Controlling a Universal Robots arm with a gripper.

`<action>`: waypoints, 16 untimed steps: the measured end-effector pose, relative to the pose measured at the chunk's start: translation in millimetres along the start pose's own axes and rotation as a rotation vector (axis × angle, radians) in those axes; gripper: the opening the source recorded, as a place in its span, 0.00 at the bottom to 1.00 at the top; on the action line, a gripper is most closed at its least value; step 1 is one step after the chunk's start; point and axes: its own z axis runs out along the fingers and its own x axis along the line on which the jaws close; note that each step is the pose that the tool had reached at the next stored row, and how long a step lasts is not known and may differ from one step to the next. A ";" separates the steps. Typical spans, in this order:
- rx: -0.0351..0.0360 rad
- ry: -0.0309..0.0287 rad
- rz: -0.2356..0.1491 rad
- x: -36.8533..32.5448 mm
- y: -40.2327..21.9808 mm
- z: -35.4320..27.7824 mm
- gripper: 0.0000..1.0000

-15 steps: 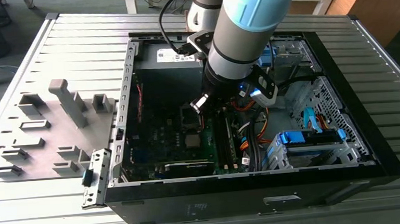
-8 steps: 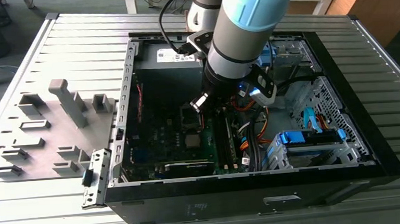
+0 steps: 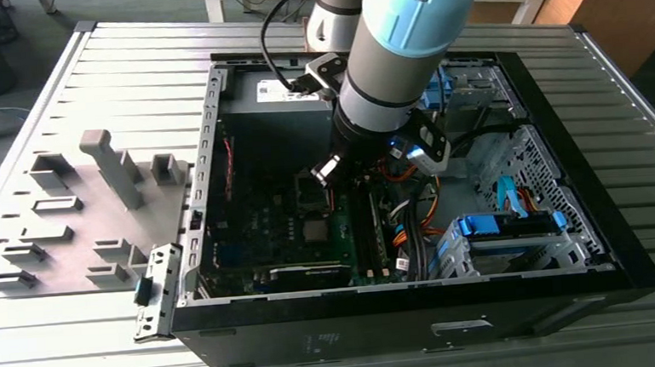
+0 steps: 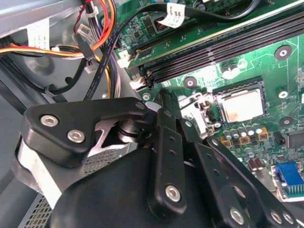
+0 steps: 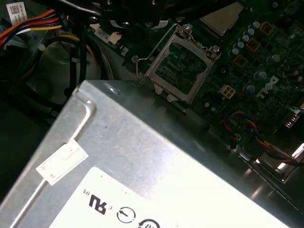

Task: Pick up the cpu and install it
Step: 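Close the cpu cover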

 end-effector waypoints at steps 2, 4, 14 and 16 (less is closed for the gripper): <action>-0.0002 -0.0003 0.000 0.0 0.0 0.1 0.11; -0.0001 -0.0001 0.000 -0.1 0.1 -1.0 0.11; -0.0019 0.0038 -0.028 -0.8 1.6 -1.0 0.11; -0.0027 0.0080 -0.052 -0.8 1.6 -0.3 0.11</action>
